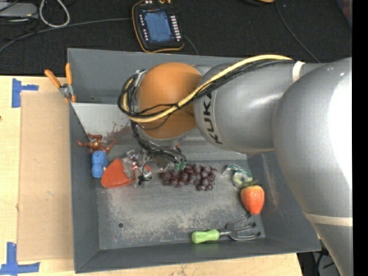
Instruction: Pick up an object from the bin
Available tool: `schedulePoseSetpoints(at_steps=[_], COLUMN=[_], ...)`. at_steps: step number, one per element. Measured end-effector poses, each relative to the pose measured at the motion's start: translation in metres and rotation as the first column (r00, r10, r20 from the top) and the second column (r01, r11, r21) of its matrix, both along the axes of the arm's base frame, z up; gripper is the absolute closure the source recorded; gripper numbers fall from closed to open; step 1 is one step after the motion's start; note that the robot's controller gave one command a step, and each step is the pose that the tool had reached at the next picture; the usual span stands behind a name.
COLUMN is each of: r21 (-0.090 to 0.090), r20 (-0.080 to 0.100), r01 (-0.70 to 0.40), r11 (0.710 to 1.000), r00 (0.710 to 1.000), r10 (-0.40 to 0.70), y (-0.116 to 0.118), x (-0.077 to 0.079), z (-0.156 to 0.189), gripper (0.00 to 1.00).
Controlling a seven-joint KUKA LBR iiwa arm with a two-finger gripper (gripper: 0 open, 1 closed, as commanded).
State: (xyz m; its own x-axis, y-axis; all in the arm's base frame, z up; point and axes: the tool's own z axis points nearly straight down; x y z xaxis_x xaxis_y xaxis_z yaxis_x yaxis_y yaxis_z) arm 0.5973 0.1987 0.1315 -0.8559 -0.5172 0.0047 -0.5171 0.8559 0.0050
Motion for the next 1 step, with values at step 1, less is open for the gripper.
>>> schedulePoseSetpoints(at_steps=[1], r21=[0.002], r20=[0.005], r01=[0.001], r11=[1.000], r00=[1.000], r10=[-0.001], y=[0.0008], x=[0.0013], z=[0.0365], gripper=[1.00])
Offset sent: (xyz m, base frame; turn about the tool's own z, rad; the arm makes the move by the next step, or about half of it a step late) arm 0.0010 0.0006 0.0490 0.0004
